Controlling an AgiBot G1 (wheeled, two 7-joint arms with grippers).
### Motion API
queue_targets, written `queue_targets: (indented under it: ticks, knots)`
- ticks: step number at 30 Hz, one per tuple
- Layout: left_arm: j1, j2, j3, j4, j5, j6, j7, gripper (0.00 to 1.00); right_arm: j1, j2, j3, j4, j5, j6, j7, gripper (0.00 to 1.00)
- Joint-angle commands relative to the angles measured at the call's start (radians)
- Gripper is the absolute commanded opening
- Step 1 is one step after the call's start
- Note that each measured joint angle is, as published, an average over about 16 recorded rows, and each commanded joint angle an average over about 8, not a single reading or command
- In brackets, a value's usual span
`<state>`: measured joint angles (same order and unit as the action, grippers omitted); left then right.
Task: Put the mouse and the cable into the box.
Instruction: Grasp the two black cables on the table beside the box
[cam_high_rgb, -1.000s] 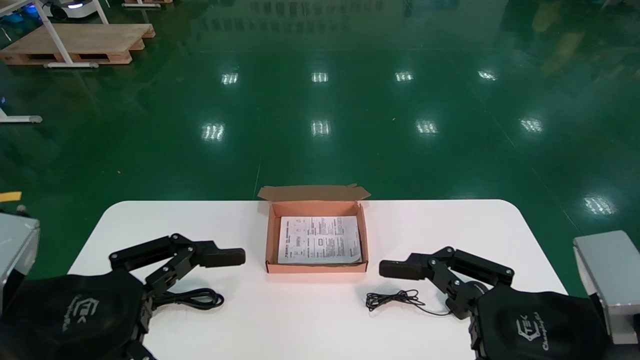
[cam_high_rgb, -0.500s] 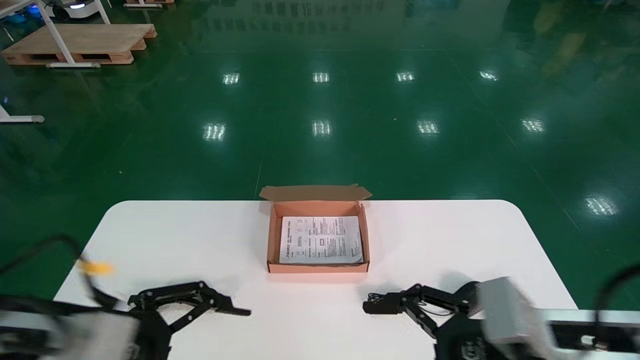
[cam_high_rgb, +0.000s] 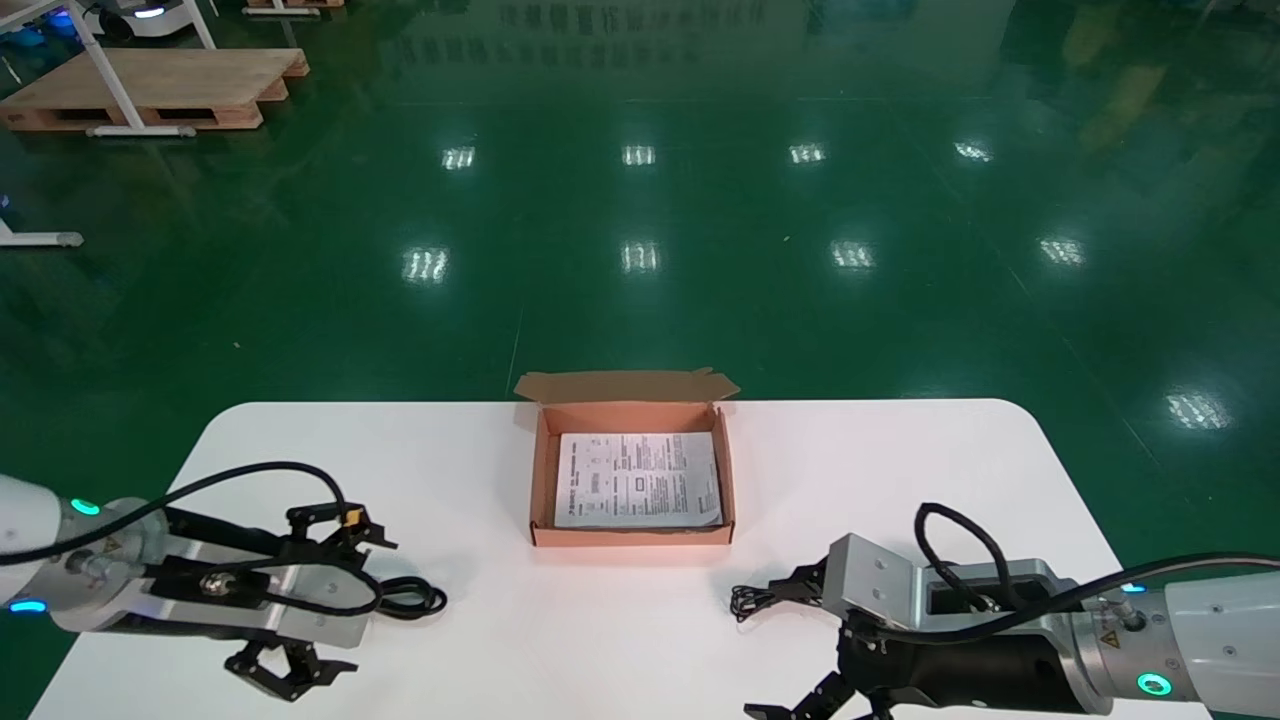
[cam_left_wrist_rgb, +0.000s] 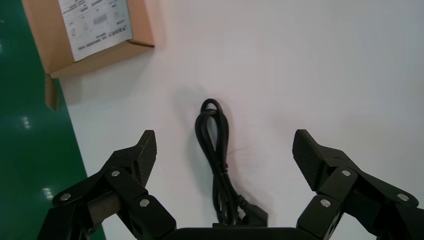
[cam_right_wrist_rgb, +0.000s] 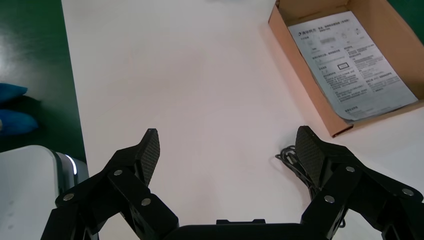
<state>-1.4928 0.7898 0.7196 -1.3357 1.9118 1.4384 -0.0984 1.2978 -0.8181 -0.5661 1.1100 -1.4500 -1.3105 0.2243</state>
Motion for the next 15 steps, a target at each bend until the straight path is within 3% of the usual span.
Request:
queue_targets:
  ticks: [1, 6, 15]
  knots:
    - [0.000, 0.001, 0.000, 0.000, 0.003, -0.002, 0.000, 1.00, 0.005, -0.003, -0.001, -0.005, -0.005, 0.002, 0.000, 1.00]
    - [0.012, 0.013, 0.015, 0.020, 0.058, -0.026, -0.025, 1.00, -0.015, 0.003, -0.003, -0.007, 0.005, -0.003, 0.007, 1.00]
    - [0.067, 0.108, 0.033, 0.194, 0.192, -0.198, -0.106, 1.00, -0.050, 0.011, -0.006, 0.019, -0.001, 0.020, 0.054, 1.00]
